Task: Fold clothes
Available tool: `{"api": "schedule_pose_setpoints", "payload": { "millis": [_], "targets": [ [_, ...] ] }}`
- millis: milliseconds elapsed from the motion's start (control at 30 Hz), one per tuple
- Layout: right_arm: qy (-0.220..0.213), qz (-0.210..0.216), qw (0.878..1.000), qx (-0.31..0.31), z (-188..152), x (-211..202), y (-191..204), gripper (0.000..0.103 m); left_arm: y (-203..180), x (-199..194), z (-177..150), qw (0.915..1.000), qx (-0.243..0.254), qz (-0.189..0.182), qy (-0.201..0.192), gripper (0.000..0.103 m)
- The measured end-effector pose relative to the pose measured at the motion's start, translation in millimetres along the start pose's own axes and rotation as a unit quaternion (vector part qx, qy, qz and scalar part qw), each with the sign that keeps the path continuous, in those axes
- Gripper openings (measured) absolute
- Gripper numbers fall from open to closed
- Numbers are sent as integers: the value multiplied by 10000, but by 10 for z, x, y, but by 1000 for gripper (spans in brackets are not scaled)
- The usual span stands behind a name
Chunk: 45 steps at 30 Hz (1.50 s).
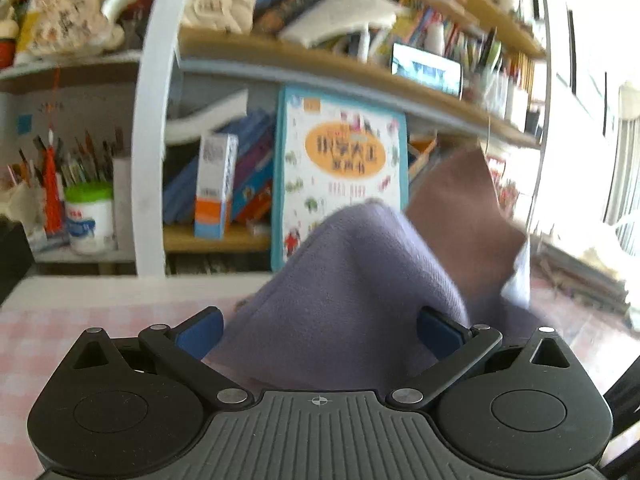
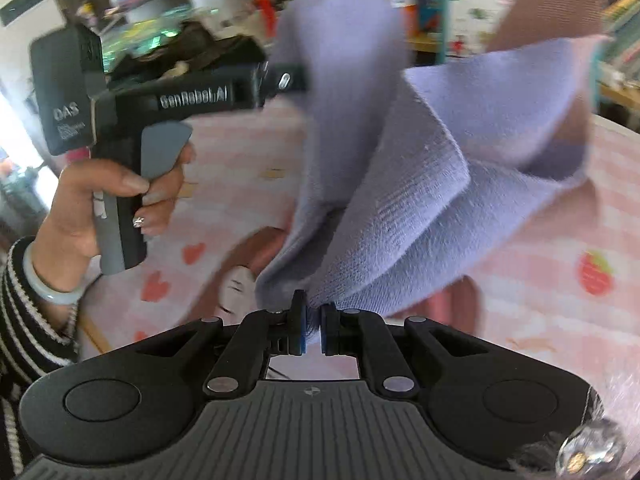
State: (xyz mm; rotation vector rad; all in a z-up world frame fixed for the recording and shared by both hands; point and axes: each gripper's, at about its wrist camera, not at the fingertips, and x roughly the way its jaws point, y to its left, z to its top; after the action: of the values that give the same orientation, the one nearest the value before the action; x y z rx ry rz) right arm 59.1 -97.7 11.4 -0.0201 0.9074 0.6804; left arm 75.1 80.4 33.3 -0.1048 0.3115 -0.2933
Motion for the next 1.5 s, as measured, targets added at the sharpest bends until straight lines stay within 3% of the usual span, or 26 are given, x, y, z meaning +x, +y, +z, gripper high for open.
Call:
{"api": "schedule_pose_setpoints", "payload": {
  "millis": [200, 267, 367, 467, 600, 700, 767, 833, 1033, 1100, 1233, 1300, 1333, 1400, 1433, 1500],
  "targets": [
    [-103, 495, 9987, 22, 250, 326, 145, 6, 143, -146, 101, 9940, -669, -783, -373, 103],
    [-82, 628, 9980, -44, 306, 390, 203, 6, 150, -89, 88, 9954, -632, -685, -230, 103],
    [2, 693, 9974, -182, 345, 376, 237, 9, 157, -5, 52, 9985, -494, -239, -64, 102],
    [41, 708, 9974, -163, 368, 203, 165, 14, 223, 38, 18, 9979, -634, -145, 27, 102],
    [-336, 422, 9973, -491, 451, -260, 132, 31, 266, 110, -33, 9974, -699, -6, 165, 98],
    [-897, 57, 9924, -841, 576, -640, 143, 41, 307, 163, -77, 9962, -818, -23, 297, 87],
    [-1346, -210, 9856, -1000, 723, -842, 159, 48, 324, 179, -105, 9957, -857, 5, 366, 50],
    [-1678, -625, 9768, -1175, 874, -903, 160, 58, 344, 179, -128, 9958, -821, 168, 363, 23],
    [-1948, -2106, 9475, -1414, 1409, -666, -244, 89, 500, 172, -144, 9938, -1031, 256, 314, 17],
    [-1905, -2398, 9435, -1266, 1560, -571, -485, 90, 521, 180, -147, 9936, -1038, 303, 324, 17],
    [-1582, -2161, 9635, -47, 1593, -550, -1147, 90, 543, 188, -147, 9934, -1051, 278, 361, 17],
    [-1367, -1853, 9715, 559, 1553, -438, -1398, 90, 547, 189, -145, 9935, -1045, 267, 371, 17],
    [-1280, -1681, 9742, 799, 1522, -391, -1492, 83, 547, 190, -145, 9935, -1043, 267, 371, 17],
    [-1175, -1077, 9804, 1158, 1402, -347, -1585, 26, 546, 191, -145, 9935, -1039, 264, 371, 17],
    [-1142, -751, 9806, 1407, 1335, -341, -1630, 5, 545, 191, -144, 9936, -1037, 262, 369, 17],
    [-1213, -662, 9798, 1443, 1137, -466, -1560, 4, 533, 180, -138, 9938, -1023, 246, 345, 17]
  ]
}}
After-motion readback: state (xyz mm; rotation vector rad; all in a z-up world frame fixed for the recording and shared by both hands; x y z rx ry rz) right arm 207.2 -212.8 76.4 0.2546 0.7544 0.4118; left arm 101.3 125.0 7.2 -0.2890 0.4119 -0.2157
